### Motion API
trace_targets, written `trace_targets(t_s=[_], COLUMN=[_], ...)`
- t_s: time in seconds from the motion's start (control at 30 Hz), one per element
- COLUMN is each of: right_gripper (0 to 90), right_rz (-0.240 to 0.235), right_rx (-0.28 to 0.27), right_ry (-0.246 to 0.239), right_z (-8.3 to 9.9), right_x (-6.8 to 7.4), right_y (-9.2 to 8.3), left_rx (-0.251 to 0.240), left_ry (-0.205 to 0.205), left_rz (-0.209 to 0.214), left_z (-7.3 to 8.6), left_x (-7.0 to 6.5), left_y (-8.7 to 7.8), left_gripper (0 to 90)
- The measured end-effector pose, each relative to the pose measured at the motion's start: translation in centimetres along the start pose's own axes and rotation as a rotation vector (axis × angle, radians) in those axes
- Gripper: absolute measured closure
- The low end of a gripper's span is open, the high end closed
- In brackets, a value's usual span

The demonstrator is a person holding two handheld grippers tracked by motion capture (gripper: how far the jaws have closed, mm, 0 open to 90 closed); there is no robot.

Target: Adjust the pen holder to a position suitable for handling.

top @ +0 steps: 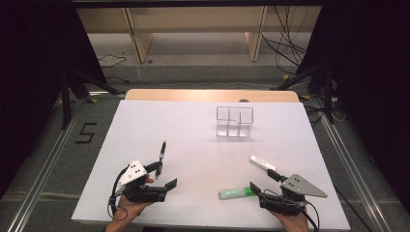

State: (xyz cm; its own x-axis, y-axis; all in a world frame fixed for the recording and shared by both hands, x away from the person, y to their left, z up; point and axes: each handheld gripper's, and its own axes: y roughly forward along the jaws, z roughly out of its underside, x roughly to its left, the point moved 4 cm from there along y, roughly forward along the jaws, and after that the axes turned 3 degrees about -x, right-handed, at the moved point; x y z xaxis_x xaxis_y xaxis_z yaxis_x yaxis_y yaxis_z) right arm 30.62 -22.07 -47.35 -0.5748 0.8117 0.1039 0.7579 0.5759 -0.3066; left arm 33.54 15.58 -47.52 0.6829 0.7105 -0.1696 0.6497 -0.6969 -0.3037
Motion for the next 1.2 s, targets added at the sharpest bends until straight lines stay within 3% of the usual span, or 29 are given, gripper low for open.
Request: trace_targets(t_s=[0.5,0.7,0.93,1.07,1.1,1.2], right_gripper=[24.4,25.1,29.2,37.1,45.8,48.8], right_rz=[0.018,0.009,0.024,0.062,0.076,0.095], right_rx=[0.028,0.044,0.070,0.066,0.062,0.060], right_ry=[-0.012,-0.028,-0.030,-0.012,0.013,0.040], right_z=[-0.2,-1.5,-3.1,-4.1,-4.6,-5.1], right_x=[-0.4,-1.2,-2.7,-4.0,-4.8,-5.9], right_y=[0.2,0.7,1.8,2.8,3.4,4.4], left_rx=[0.005,0.004,0.005,0.007,0.007,0.009], left_ry=[-0.001,-0.007,-0.016,-0.013,-0.016,-0.019], left_rz=[-0.005,-0.014,-0.028,-0.035,-0.037,-0.040], left_z=[0.0,0.1,0.2,0.2,0.2,0.2], left_x=[0.1,0.2,0.4,0.5,0.5,0.6], left_y=[0.1,0.1,0.2,0.1,0.2,0.1], left_gripper=[8.9,9.0,9.0,9.0,8.9,9.0])
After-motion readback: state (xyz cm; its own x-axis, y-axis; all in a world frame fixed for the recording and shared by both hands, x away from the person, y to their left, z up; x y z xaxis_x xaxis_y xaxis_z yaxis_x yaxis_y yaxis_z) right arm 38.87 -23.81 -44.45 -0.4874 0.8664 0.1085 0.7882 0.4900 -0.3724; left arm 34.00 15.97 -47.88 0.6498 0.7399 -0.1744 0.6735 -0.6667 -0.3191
